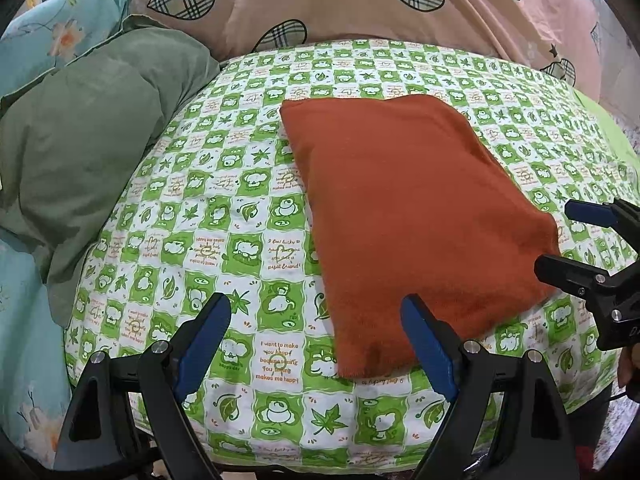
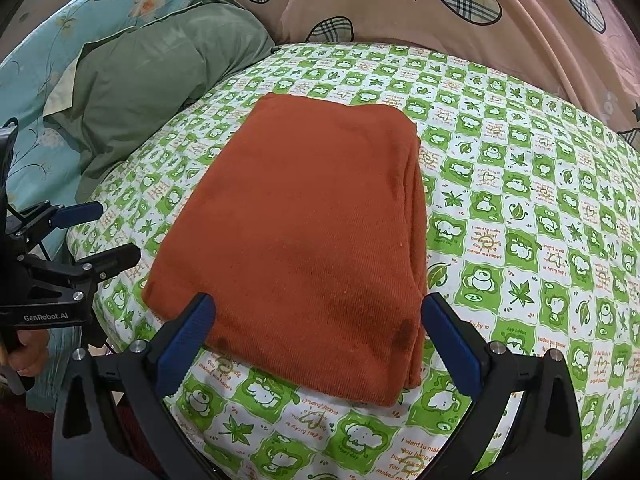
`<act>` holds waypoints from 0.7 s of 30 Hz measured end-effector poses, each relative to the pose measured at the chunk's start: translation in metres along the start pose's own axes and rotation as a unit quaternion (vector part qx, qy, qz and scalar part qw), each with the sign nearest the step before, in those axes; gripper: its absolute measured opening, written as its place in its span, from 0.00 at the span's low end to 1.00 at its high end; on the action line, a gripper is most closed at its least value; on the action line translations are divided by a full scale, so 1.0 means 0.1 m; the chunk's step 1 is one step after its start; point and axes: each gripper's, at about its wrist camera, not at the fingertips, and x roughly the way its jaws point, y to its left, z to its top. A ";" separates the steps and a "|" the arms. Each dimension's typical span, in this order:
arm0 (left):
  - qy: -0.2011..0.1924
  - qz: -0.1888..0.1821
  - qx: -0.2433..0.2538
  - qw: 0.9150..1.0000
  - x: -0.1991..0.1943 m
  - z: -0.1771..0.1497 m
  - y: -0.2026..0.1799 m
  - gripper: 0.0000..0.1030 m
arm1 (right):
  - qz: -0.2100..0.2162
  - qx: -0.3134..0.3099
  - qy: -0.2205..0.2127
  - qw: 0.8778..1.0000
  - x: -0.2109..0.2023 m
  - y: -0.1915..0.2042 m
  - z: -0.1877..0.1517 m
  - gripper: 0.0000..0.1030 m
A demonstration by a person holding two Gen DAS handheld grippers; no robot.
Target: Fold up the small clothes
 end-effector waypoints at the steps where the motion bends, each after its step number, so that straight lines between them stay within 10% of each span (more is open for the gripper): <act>1: 0.000 -0.001 0.000 1.000 0.00 0.00 0.00 0.85 | 0.000 0.000 0.000 1.000 0.00 0.00 0.01 0.99; 21: -0.003 -0.003 0.004 1.000 0.01 0.06 0.02 0.85 | -0.003 0.003 -0.006 1.000 -0.01 0.00 0.03 0.99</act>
